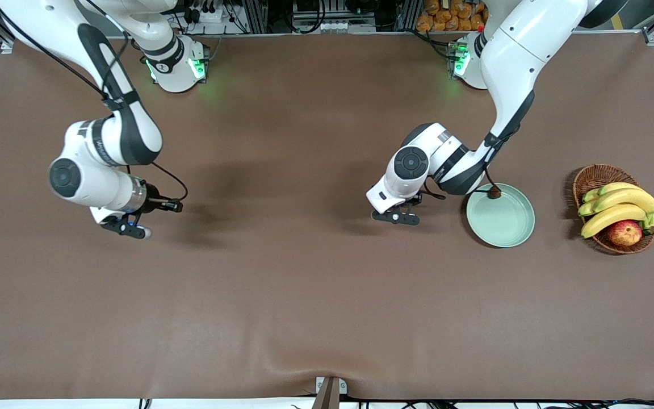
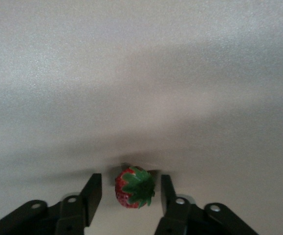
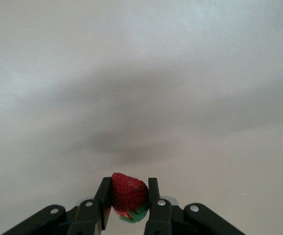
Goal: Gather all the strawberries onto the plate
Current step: 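Grasp the second strawberry with the left gripper while the right gripper grasps the third, then drop the strawberry on the plate with the left gripper while the right gripper advances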
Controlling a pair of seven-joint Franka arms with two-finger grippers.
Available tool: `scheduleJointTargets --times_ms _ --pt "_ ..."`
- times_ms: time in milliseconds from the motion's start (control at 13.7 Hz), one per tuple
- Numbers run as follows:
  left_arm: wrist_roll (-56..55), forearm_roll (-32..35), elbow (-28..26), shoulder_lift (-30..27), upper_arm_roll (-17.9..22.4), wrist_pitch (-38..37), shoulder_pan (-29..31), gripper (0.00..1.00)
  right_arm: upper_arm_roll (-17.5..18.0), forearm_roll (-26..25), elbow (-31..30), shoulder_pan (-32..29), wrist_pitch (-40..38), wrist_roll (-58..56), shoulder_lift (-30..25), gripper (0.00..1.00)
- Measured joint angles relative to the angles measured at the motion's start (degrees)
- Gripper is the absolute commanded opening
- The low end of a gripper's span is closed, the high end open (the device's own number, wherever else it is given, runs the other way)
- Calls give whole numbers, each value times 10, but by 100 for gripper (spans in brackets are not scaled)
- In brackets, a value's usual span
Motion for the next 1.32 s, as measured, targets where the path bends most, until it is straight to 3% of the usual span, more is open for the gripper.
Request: scheduleJointTargets --times_ms 146,438,804,950,1096,1315 --pt "0 0 -1 0 0 0 0 41 2 17 32 1 -11 10 6 0" --pt "0 0 -1 0 0 1 0 2 4 52 73 8 -10 42 31 0" --pt "0 0 -2 -2 0 0 4 1 9 78 128 46 -10 147 64 0" --pt "17 1 -7 -16 -4 -3 34 2 10 98 156 72 -7 194 80 0" --pt "64 1 -25 -42 -35 -12 106 3 11 108 185 97 2 238 101 0" --pt "131 2 -45 -72 -132 -67 267 4 12 126 231 135 44 319 142 0"
